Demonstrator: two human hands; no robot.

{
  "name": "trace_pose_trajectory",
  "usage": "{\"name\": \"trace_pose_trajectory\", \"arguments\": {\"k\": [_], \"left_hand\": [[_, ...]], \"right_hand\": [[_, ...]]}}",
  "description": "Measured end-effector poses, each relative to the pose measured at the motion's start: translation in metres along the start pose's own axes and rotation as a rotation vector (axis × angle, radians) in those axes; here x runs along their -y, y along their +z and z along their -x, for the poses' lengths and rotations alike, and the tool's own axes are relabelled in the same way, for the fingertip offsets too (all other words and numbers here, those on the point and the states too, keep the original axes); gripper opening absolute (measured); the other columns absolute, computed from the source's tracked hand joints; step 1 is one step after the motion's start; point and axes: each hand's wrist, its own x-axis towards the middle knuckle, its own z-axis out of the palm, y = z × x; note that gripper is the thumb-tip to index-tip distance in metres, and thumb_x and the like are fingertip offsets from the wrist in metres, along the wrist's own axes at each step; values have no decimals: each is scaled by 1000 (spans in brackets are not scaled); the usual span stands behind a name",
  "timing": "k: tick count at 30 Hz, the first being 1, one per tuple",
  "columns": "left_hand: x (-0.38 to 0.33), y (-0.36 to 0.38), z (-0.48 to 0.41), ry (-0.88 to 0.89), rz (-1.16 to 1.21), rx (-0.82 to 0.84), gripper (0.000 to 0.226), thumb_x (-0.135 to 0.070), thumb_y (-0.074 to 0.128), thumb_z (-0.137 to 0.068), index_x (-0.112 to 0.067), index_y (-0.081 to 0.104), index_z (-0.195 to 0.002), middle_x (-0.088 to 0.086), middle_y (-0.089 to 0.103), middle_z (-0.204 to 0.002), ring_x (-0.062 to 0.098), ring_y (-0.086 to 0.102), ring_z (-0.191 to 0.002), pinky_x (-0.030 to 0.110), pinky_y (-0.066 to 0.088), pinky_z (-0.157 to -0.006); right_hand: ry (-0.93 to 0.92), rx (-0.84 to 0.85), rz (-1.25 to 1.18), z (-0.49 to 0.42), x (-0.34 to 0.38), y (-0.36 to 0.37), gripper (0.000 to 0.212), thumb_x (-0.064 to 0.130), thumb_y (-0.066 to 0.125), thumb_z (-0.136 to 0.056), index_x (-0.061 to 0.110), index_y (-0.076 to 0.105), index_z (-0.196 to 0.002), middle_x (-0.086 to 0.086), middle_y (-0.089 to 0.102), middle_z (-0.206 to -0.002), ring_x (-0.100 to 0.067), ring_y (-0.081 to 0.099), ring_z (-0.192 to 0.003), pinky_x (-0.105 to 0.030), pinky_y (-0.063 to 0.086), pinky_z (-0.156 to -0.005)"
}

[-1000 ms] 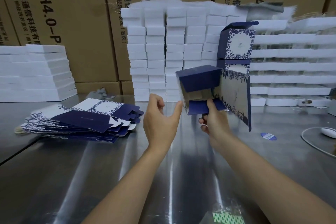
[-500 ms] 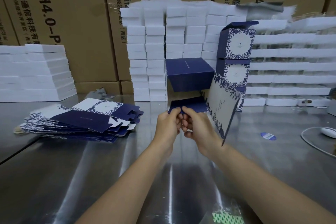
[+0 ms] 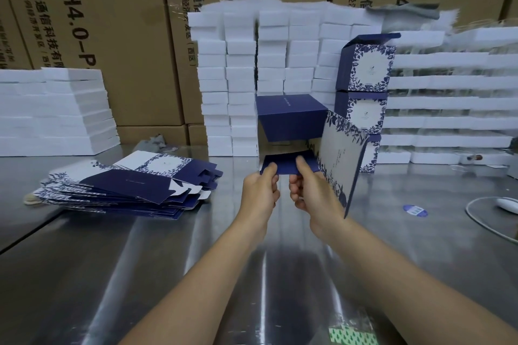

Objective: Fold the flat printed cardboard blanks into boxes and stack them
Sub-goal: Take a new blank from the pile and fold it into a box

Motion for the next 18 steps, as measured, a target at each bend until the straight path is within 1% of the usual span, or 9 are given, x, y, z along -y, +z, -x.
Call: {"name": "trace_pose_trajectory", "arguments": {"k": [3, 5, 7, 9, 11, 14, 18], "left_hand": [[1, 2, 0, 7, 0, 0, 48, -38, 54, -108, -24, 35, -66, -9, 32, -57, 8, 31, -51, 18, 28, -44], [2, 2, 0, 6, 29, -12, 47, -37, 51, -109, -24, 33, -67, -9, 30, -57, 9, 28, -52, 18, 26, -43], [2, 2, -1, -3, 56, -18, 45, -33, 49, -109, -23, 34, -68, -9, 30, -56, 10, 27, -52, 18, 26, -43], [3, 1, -3, -12, 62, -19, 44, -34, 48, -109, -23, 36, -68, -8, 30, -56, 9, 27, -51, 18, 26, -43], [3, 0, -4, -17, 76, -23, 44, -35, 50, -109, -24, 36, -69, -8, 30, -58, 9, 27, -51, 19, 23, -43], [3, -1, -6, -24, 101, -36, 45, -38, 55, -107, -24, 38, -67, -8, 31, -59, 9, 28, -51, 20, 23, -44], [4, 0, -6, -33, 103, -9, 49, -47, 60, -104, -25, 38, -66, -8, 34, -59, 9, 32, -50, 21, 27, -47]], "right_hand": [[-7, -46, -36, -5, -4, 0, 50, 41, 47, -110, 13, 58, -70, 6, 53, -50, -7, 45, -44, -25, 38, -55], [-11, -32, -14, -7, -4, -2, 49, 41, 48, -109, 13, 58, -70, 6, 55, -50, -6, 46, -42, -26, 38, -56], [-23, -16, 11, -9, -5, -2, 48, 44, 51, -107, 14, 59, -70, 5, 56, -52, -6, 47, -42, -25, 40, -54], [-56, -44, -36, -11, -6, 0, 49, 48, 53, -105, 15, 58, -70, 5, 55, -53, -5, 46, -42, -19, 40, -46], [-101, -102, -105, -13, -8, 2, 47, 48, 49, -107, 16, 56, -73, 8, 52, -53, -4, 45, -43, -16, 38, -41], [-167, -138, -130, -16, -13, 1, 42, 41, 45, -110, 18, 53, -76, 7, 50, -58, -5, 43, -47, -18, 36, -43], [-154, -116, -98, -18, -14, -3, 42, 38, 43, -110, 17, 54, -75, 7, 51, -57, -6, 44, -47, -18, 38, -43]]}}
